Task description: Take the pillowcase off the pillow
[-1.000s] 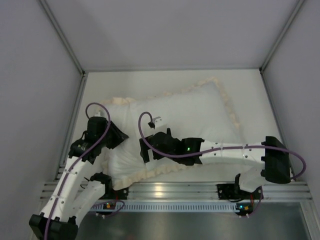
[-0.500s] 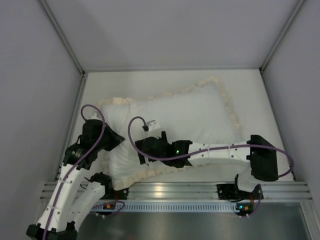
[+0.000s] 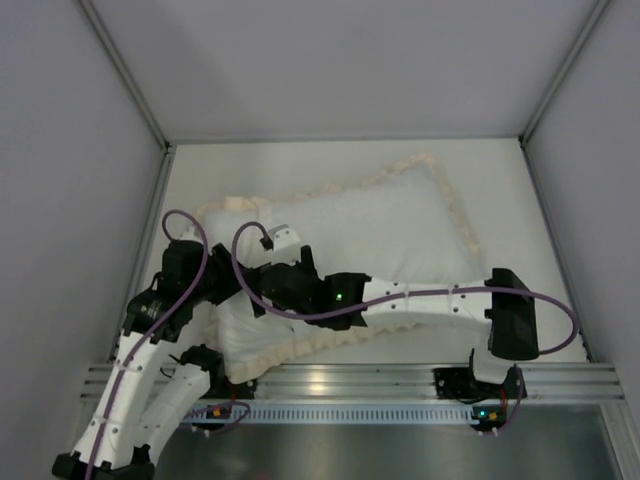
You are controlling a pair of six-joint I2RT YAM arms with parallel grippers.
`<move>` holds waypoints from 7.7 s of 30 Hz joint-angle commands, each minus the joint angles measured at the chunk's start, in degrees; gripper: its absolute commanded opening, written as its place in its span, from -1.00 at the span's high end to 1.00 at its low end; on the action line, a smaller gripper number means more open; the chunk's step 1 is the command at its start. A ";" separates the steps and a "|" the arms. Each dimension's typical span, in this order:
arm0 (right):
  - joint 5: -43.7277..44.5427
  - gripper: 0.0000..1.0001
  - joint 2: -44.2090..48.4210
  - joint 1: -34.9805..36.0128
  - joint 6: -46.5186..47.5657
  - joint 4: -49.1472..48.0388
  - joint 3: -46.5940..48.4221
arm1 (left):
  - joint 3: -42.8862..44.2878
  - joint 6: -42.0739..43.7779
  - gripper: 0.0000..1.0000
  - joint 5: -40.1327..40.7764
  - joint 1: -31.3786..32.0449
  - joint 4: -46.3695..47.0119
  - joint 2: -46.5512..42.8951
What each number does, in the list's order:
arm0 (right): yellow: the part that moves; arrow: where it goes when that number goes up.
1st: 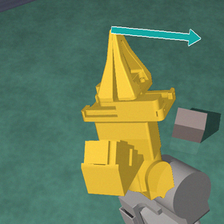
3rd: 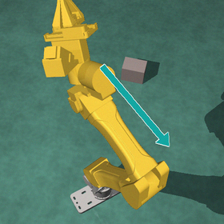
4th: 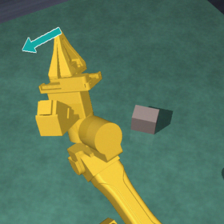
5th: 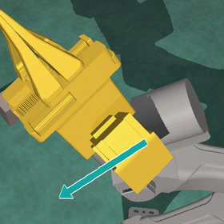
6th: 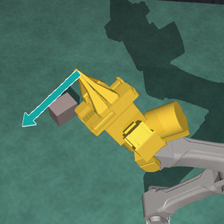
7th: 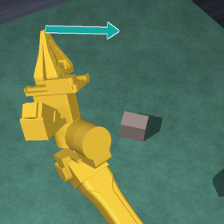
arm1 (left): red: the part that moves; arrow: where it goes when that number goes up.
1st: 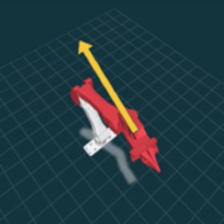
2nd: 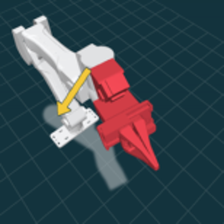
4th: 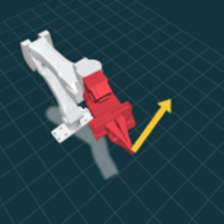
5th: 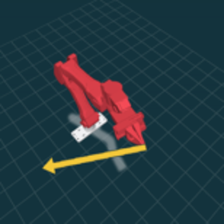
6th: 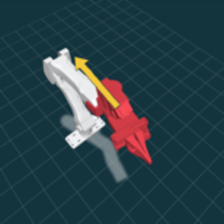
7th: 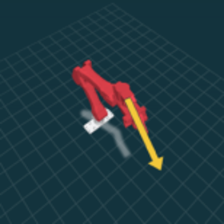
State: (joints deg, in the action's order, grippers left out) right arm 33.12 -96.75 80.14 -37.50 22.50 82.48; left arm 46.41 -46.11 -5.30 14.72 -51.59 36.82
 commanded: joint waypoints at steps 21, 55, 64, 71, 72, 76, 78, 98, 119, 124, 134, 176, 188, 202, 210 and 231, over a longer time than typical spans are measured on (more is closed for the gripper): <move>-5.09 -0.96 4.10 -4.91 -1.44 -1.67 -6.62 | 0.43 -0.04 0.97 0.91 0.40 -0.88 -3.77; -12.11 -0.99 2.46 -6.49 -0.39 -3.17 -2.95 | 5.44 1.63 1.00 5.56 0.31 -5.44 -6.40; -13.00 -0.99 -9.66 -6.05 -0.91 -2.91 5.67 | 4.39 3.04 1.00 -1.64 0.31 -5.80 -8.08; -8.08 -0.99 -17.51 -6.31 -3.20 -1.85 7.43 | 2.81 2.51 1.00 -0.32 0.31 -5.80 -8.52; -6.16 -0.98 -18.20 -6.40 -5.72 0.24 8.13 | 2.63 2.25 1.00 -0.41 0.31 -5.80 -8.60; 3.15 -0.69 -20.58 -6.57 -10.04 1.76 7.70 | 2.63 1.99 1.00 0.03 0.31 -5.80 -9.39; 4.22 -0.10 -21.28 -7.10 -10.49 1.84 7.52 | 2.81 1.90 1.00 0.11 0.31 -5.80 -9.48; -2.60 1.00 10.96 -27.04 -3.64 -8.78 -21.20 | -6.24 0.76 1.00 1.17 0.31 0.08 -5.97; -21.35 1.00 12.03 -31.37 -7.42 -18.72 -25.79 | -3.08 2.26 -0.93 -17.18 0.40 13.45 8.71; -19.59 1.00 9.39 -28.64 -7.42 -18.63 -24.82 | -2.30 -0.12 -0.98 -22.12 0.66 13.36 0.90; -16.16 1.00 9.38 -24.77 -8.82 -18.11 -25.79 | 6.58 -4.43 -0.98 -11.87 6.00 13.36 11.66; -7.56 -0.99 17.54 -15.11 -2.49 1.82 -17.78 | -15.13 -9.62 1.00 -0.59 29.14 17.23 4.13; -7.37 -0.99 16.70 -1.92 -6.18 9.67 -15.60 | -11.96 -7.77 1.00 -1.38 29.14 17.67 5.02; -2.35 -0.99 4.12 -6.39 -8.21 9.67 -11.65 | -13.72 -8.12 1.00 -3.75 29.14 17.49 0.63; -5.18 -0.99 -2.05 -9.21 -5.05 9.58 -6.54 | -13.81 -7.59 1.00 -3.67 29.14 15.65 -0.87; -13.34 1.00 -13.02 -11.32 -14.43 -16.06 -13.22 | -8.01 -6.19 1.00 -9.81 29.14 15.21 -3.60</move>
State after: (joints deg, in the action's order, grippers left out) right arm 22.41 -105.58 69.95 -46.81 22.04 70.46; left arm 34.85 -53.34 -9.23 43.53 -38.63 34.26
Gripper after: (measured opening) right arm 0.167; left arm 0.016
